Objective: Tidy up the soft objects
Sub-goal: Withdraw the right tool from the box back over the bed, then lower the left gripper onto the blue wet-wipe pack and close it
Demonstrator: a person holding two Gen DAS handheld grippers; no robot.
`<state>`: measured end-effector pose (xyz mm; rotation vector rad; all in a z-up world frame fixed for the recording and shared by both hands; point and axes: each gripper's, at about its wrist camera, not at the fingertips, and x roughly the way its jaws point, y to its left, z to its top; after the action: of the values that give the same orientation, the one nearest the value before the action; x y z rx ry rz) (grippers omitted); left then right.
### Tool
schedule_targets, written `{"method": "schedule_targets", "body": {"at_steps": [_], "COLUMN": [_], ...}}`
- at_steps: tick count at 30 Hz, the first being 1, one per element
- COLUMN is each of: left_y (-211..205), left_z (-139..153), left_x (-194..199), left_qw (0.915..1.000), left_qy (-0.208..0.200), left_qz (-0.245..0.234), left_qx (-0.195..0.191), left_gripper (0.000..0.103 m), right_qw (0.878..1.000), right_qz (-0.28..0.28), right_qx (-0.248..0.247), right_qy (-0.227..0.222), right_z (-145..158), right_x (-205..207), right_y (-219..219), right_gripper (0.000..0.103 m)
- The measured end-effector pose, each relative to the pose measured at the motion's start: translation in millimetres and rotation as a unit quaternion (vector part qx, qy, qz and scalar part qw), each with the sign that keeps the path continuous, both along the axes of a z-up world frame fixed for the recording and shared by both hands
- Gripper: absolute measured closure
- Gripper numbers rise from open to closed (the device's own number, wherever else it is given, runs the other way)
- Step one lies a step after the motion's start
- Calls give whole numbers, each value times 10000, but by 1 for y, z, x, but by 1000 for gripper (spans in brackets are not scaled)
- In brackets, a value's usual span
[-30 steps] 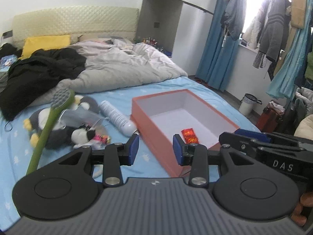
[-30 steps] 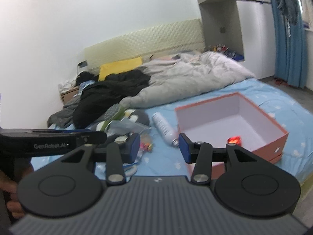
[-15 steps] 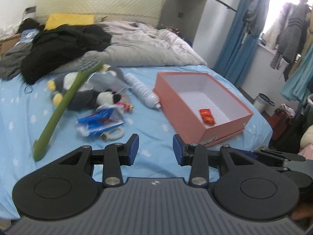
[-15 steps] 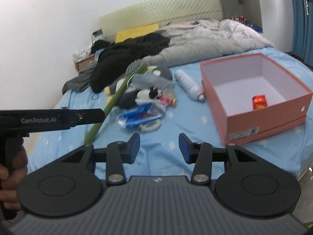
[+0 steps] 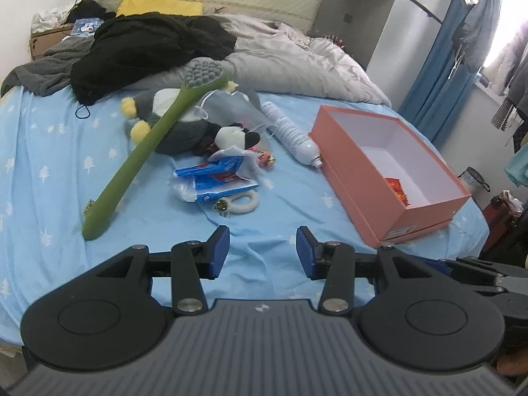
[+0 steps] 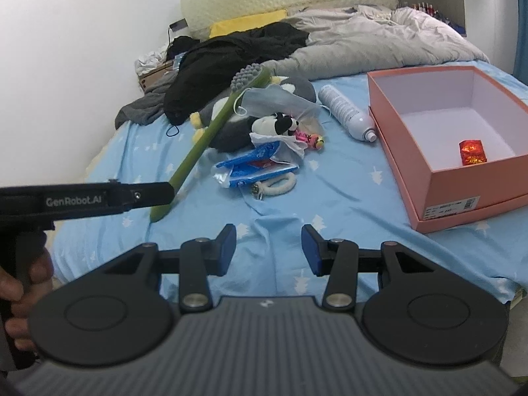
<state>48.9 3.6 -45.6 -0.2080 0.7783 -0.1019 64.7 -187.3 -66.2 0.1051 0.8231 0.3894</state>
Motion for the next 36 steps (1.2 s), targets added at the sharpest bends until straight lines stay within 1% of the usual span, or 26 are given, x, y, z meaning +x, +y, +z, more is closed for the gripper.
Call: {"method": "schedule_targets", "body": {"at_steps": [7,8,10,12,14,18,20,23,30,33,35,36], "left_y": [15,18,24,28,33,43,49,57,78,85,89,90], "left_z": [-35,-41,-53,-66,-79,-100,-110,-120,-135,-142,-146,-148], "left_x": [43,50,65,80,94,121,136,155,195,209,217,221], "left_qw": [9994,9992,9988,9984,9979,9969,9965,9960,9958,9958,9960,9958], "left_qy": [335,380,469,555,624,735,763,790,693,684,674,689], "left_qz": [14,32,61,100,153,264,307,367,455,503,517,530], "left_qx": [69,86,81,76,104,97,112,220,380,330,285,273], "left_gripper": [52,52,52,51,47,44,41,40,39,39,39,39], "right_qw": [9996,9995,9992,9988,9983,9965,9953,9934,9906,9895,9883,9877], "right_qz": [-71,-85,-82,-79,-43,57,85,79,136,126,75,66], "right_qx": [-151,-150,-130,-136,-194,-289,-307,-256,-209,-214,-129,-94], "right_qy": [247,282,369,456,554,776,916,1116,1348,1426,1520,1560], "right_z": [-24,-27,-32,-39,-47,-66,-79,-96,-126,-139,-147,-150], "right_x": [39,46,61,78,94,126,140,161,198,210,217,220], "right_y": [12,13,16,18,22,32,37,44,59,62,62,62], "right_gripper": [55,53,43,42,42,41,41,42,42,44,45,48]}}
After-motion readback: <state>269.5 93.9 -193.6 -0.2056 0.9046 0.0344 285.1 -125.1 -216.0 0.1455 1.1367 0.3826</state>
